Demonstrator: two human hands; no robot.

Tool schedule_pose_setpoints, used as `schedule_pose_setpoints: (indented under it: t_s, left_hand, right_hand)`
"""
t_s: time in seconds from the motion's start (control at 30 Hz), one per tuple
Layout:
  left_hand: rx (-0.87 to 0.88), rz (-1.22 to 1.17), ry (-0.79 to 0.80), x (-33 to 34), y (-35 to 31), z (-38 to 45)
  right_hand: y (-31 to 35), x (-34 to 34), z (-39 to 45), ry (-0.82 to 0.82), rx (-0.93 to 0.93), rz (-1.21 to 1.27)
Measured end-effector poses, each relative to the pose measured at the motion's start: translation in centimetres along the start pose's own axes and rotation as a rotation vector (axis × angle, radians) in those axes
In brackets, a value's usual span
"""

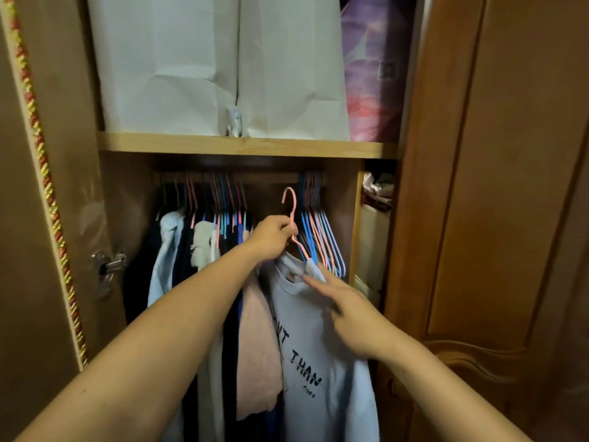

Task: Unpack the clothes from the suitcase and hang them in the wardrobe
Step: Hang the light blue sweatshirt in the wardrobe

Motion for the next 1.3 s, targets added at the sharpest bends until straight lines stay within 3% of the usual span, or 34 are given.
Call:
schedule_pose_setpoints:
  t_s: [0.17, 0.23, 0.33, 0.43, 0.5, 0.63, 0.7, 0.77, 0.83, 0.9, 1.0, 1.1, 1.3]
  left_hand:
    - [-0.046, 0.048, -0.092, 0.6, 0.6, 1.0]
    - [-0.048, 0.052, -0.081, 0.2, 1.2, 1.6]
    - [-0.054, 0.058, -0.042, -0.6, 2.3, 2.9]
    - [-0.068, 0.005, -0.085, -1.4, 2.9, 3.5]
    - [-0.077, -0.05, -0.109, -1.6, 3.1, 3.6]
    - [-0.068, -0.134, -0.05, -1.9, 3.0, 2.8]
    - [-0.037, 0.033, -0.103, -2.1, 3.7, 1.1]
    - [-0.043, 0.394, -0.237, -2.2, 5.0, -1.0]
    - [-0.163, 0.611, -0.238, -2.1, 6.6, -2.6]
    - [-0.279, 0.528, -0.156, -2.5, 7.9, -3.4]
    - [-0.25, 0.366, -0.121, -4.0, 8.9, -3.7]
    - [-0.225, 0.362, -0.045, -4.8, 9.3, -3.8]
    - [-0.205, 0.324, -0.046, -4.7, 9.6, -4.0]
  right_hand:
    - [0.3, 1.7, 0.1, -0.177, 0.043, -0.12]
    - [1.3, 2.3, 0.9, -0.145, 0.054, -0.261]
    - [1.1, 2.4, 2.4, -0.127, -0.004, -0.264]
    - [0.3, 1.2, 4.1, -0.149, 0.036, 0.107]
    - [0.4, 1.0, 5.2, -0.071, 0.016, 0.326]
    - [0.9, 1.5, 7.3, -0.116, 0.124, 0.532]
    - [0.8, 1.6, 8.4, -0.219, 0.187, 0.609]
    - [0.3, 1.1, 9.6, -0.28, 0.22, 0.692]
    - [0.0, 0.1, 10.9, -0.328, 0.207, 0.692]
    - [-0.1, -1.1, 12.3, -0.338, 0.186, 0.688]
    - [0.4, -2.6, 15.0, -0.298, 0.146, 0.673]
    - [0.7, -4.0, 17.6, -0.318, 0.114, 0.58]
    - [-0.9, -2.6, 20.3, -0.091, 0.151, 0.368]
Point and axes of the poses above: each hand's wrist, its own z-axis towards the middle knuckle, its own x-axis out of the palm, y = z × x, the point moved 2 cm from there along z, towards the middle knuckle, and after that the axes turned 13 degrees about y, right-handed, at the moved point
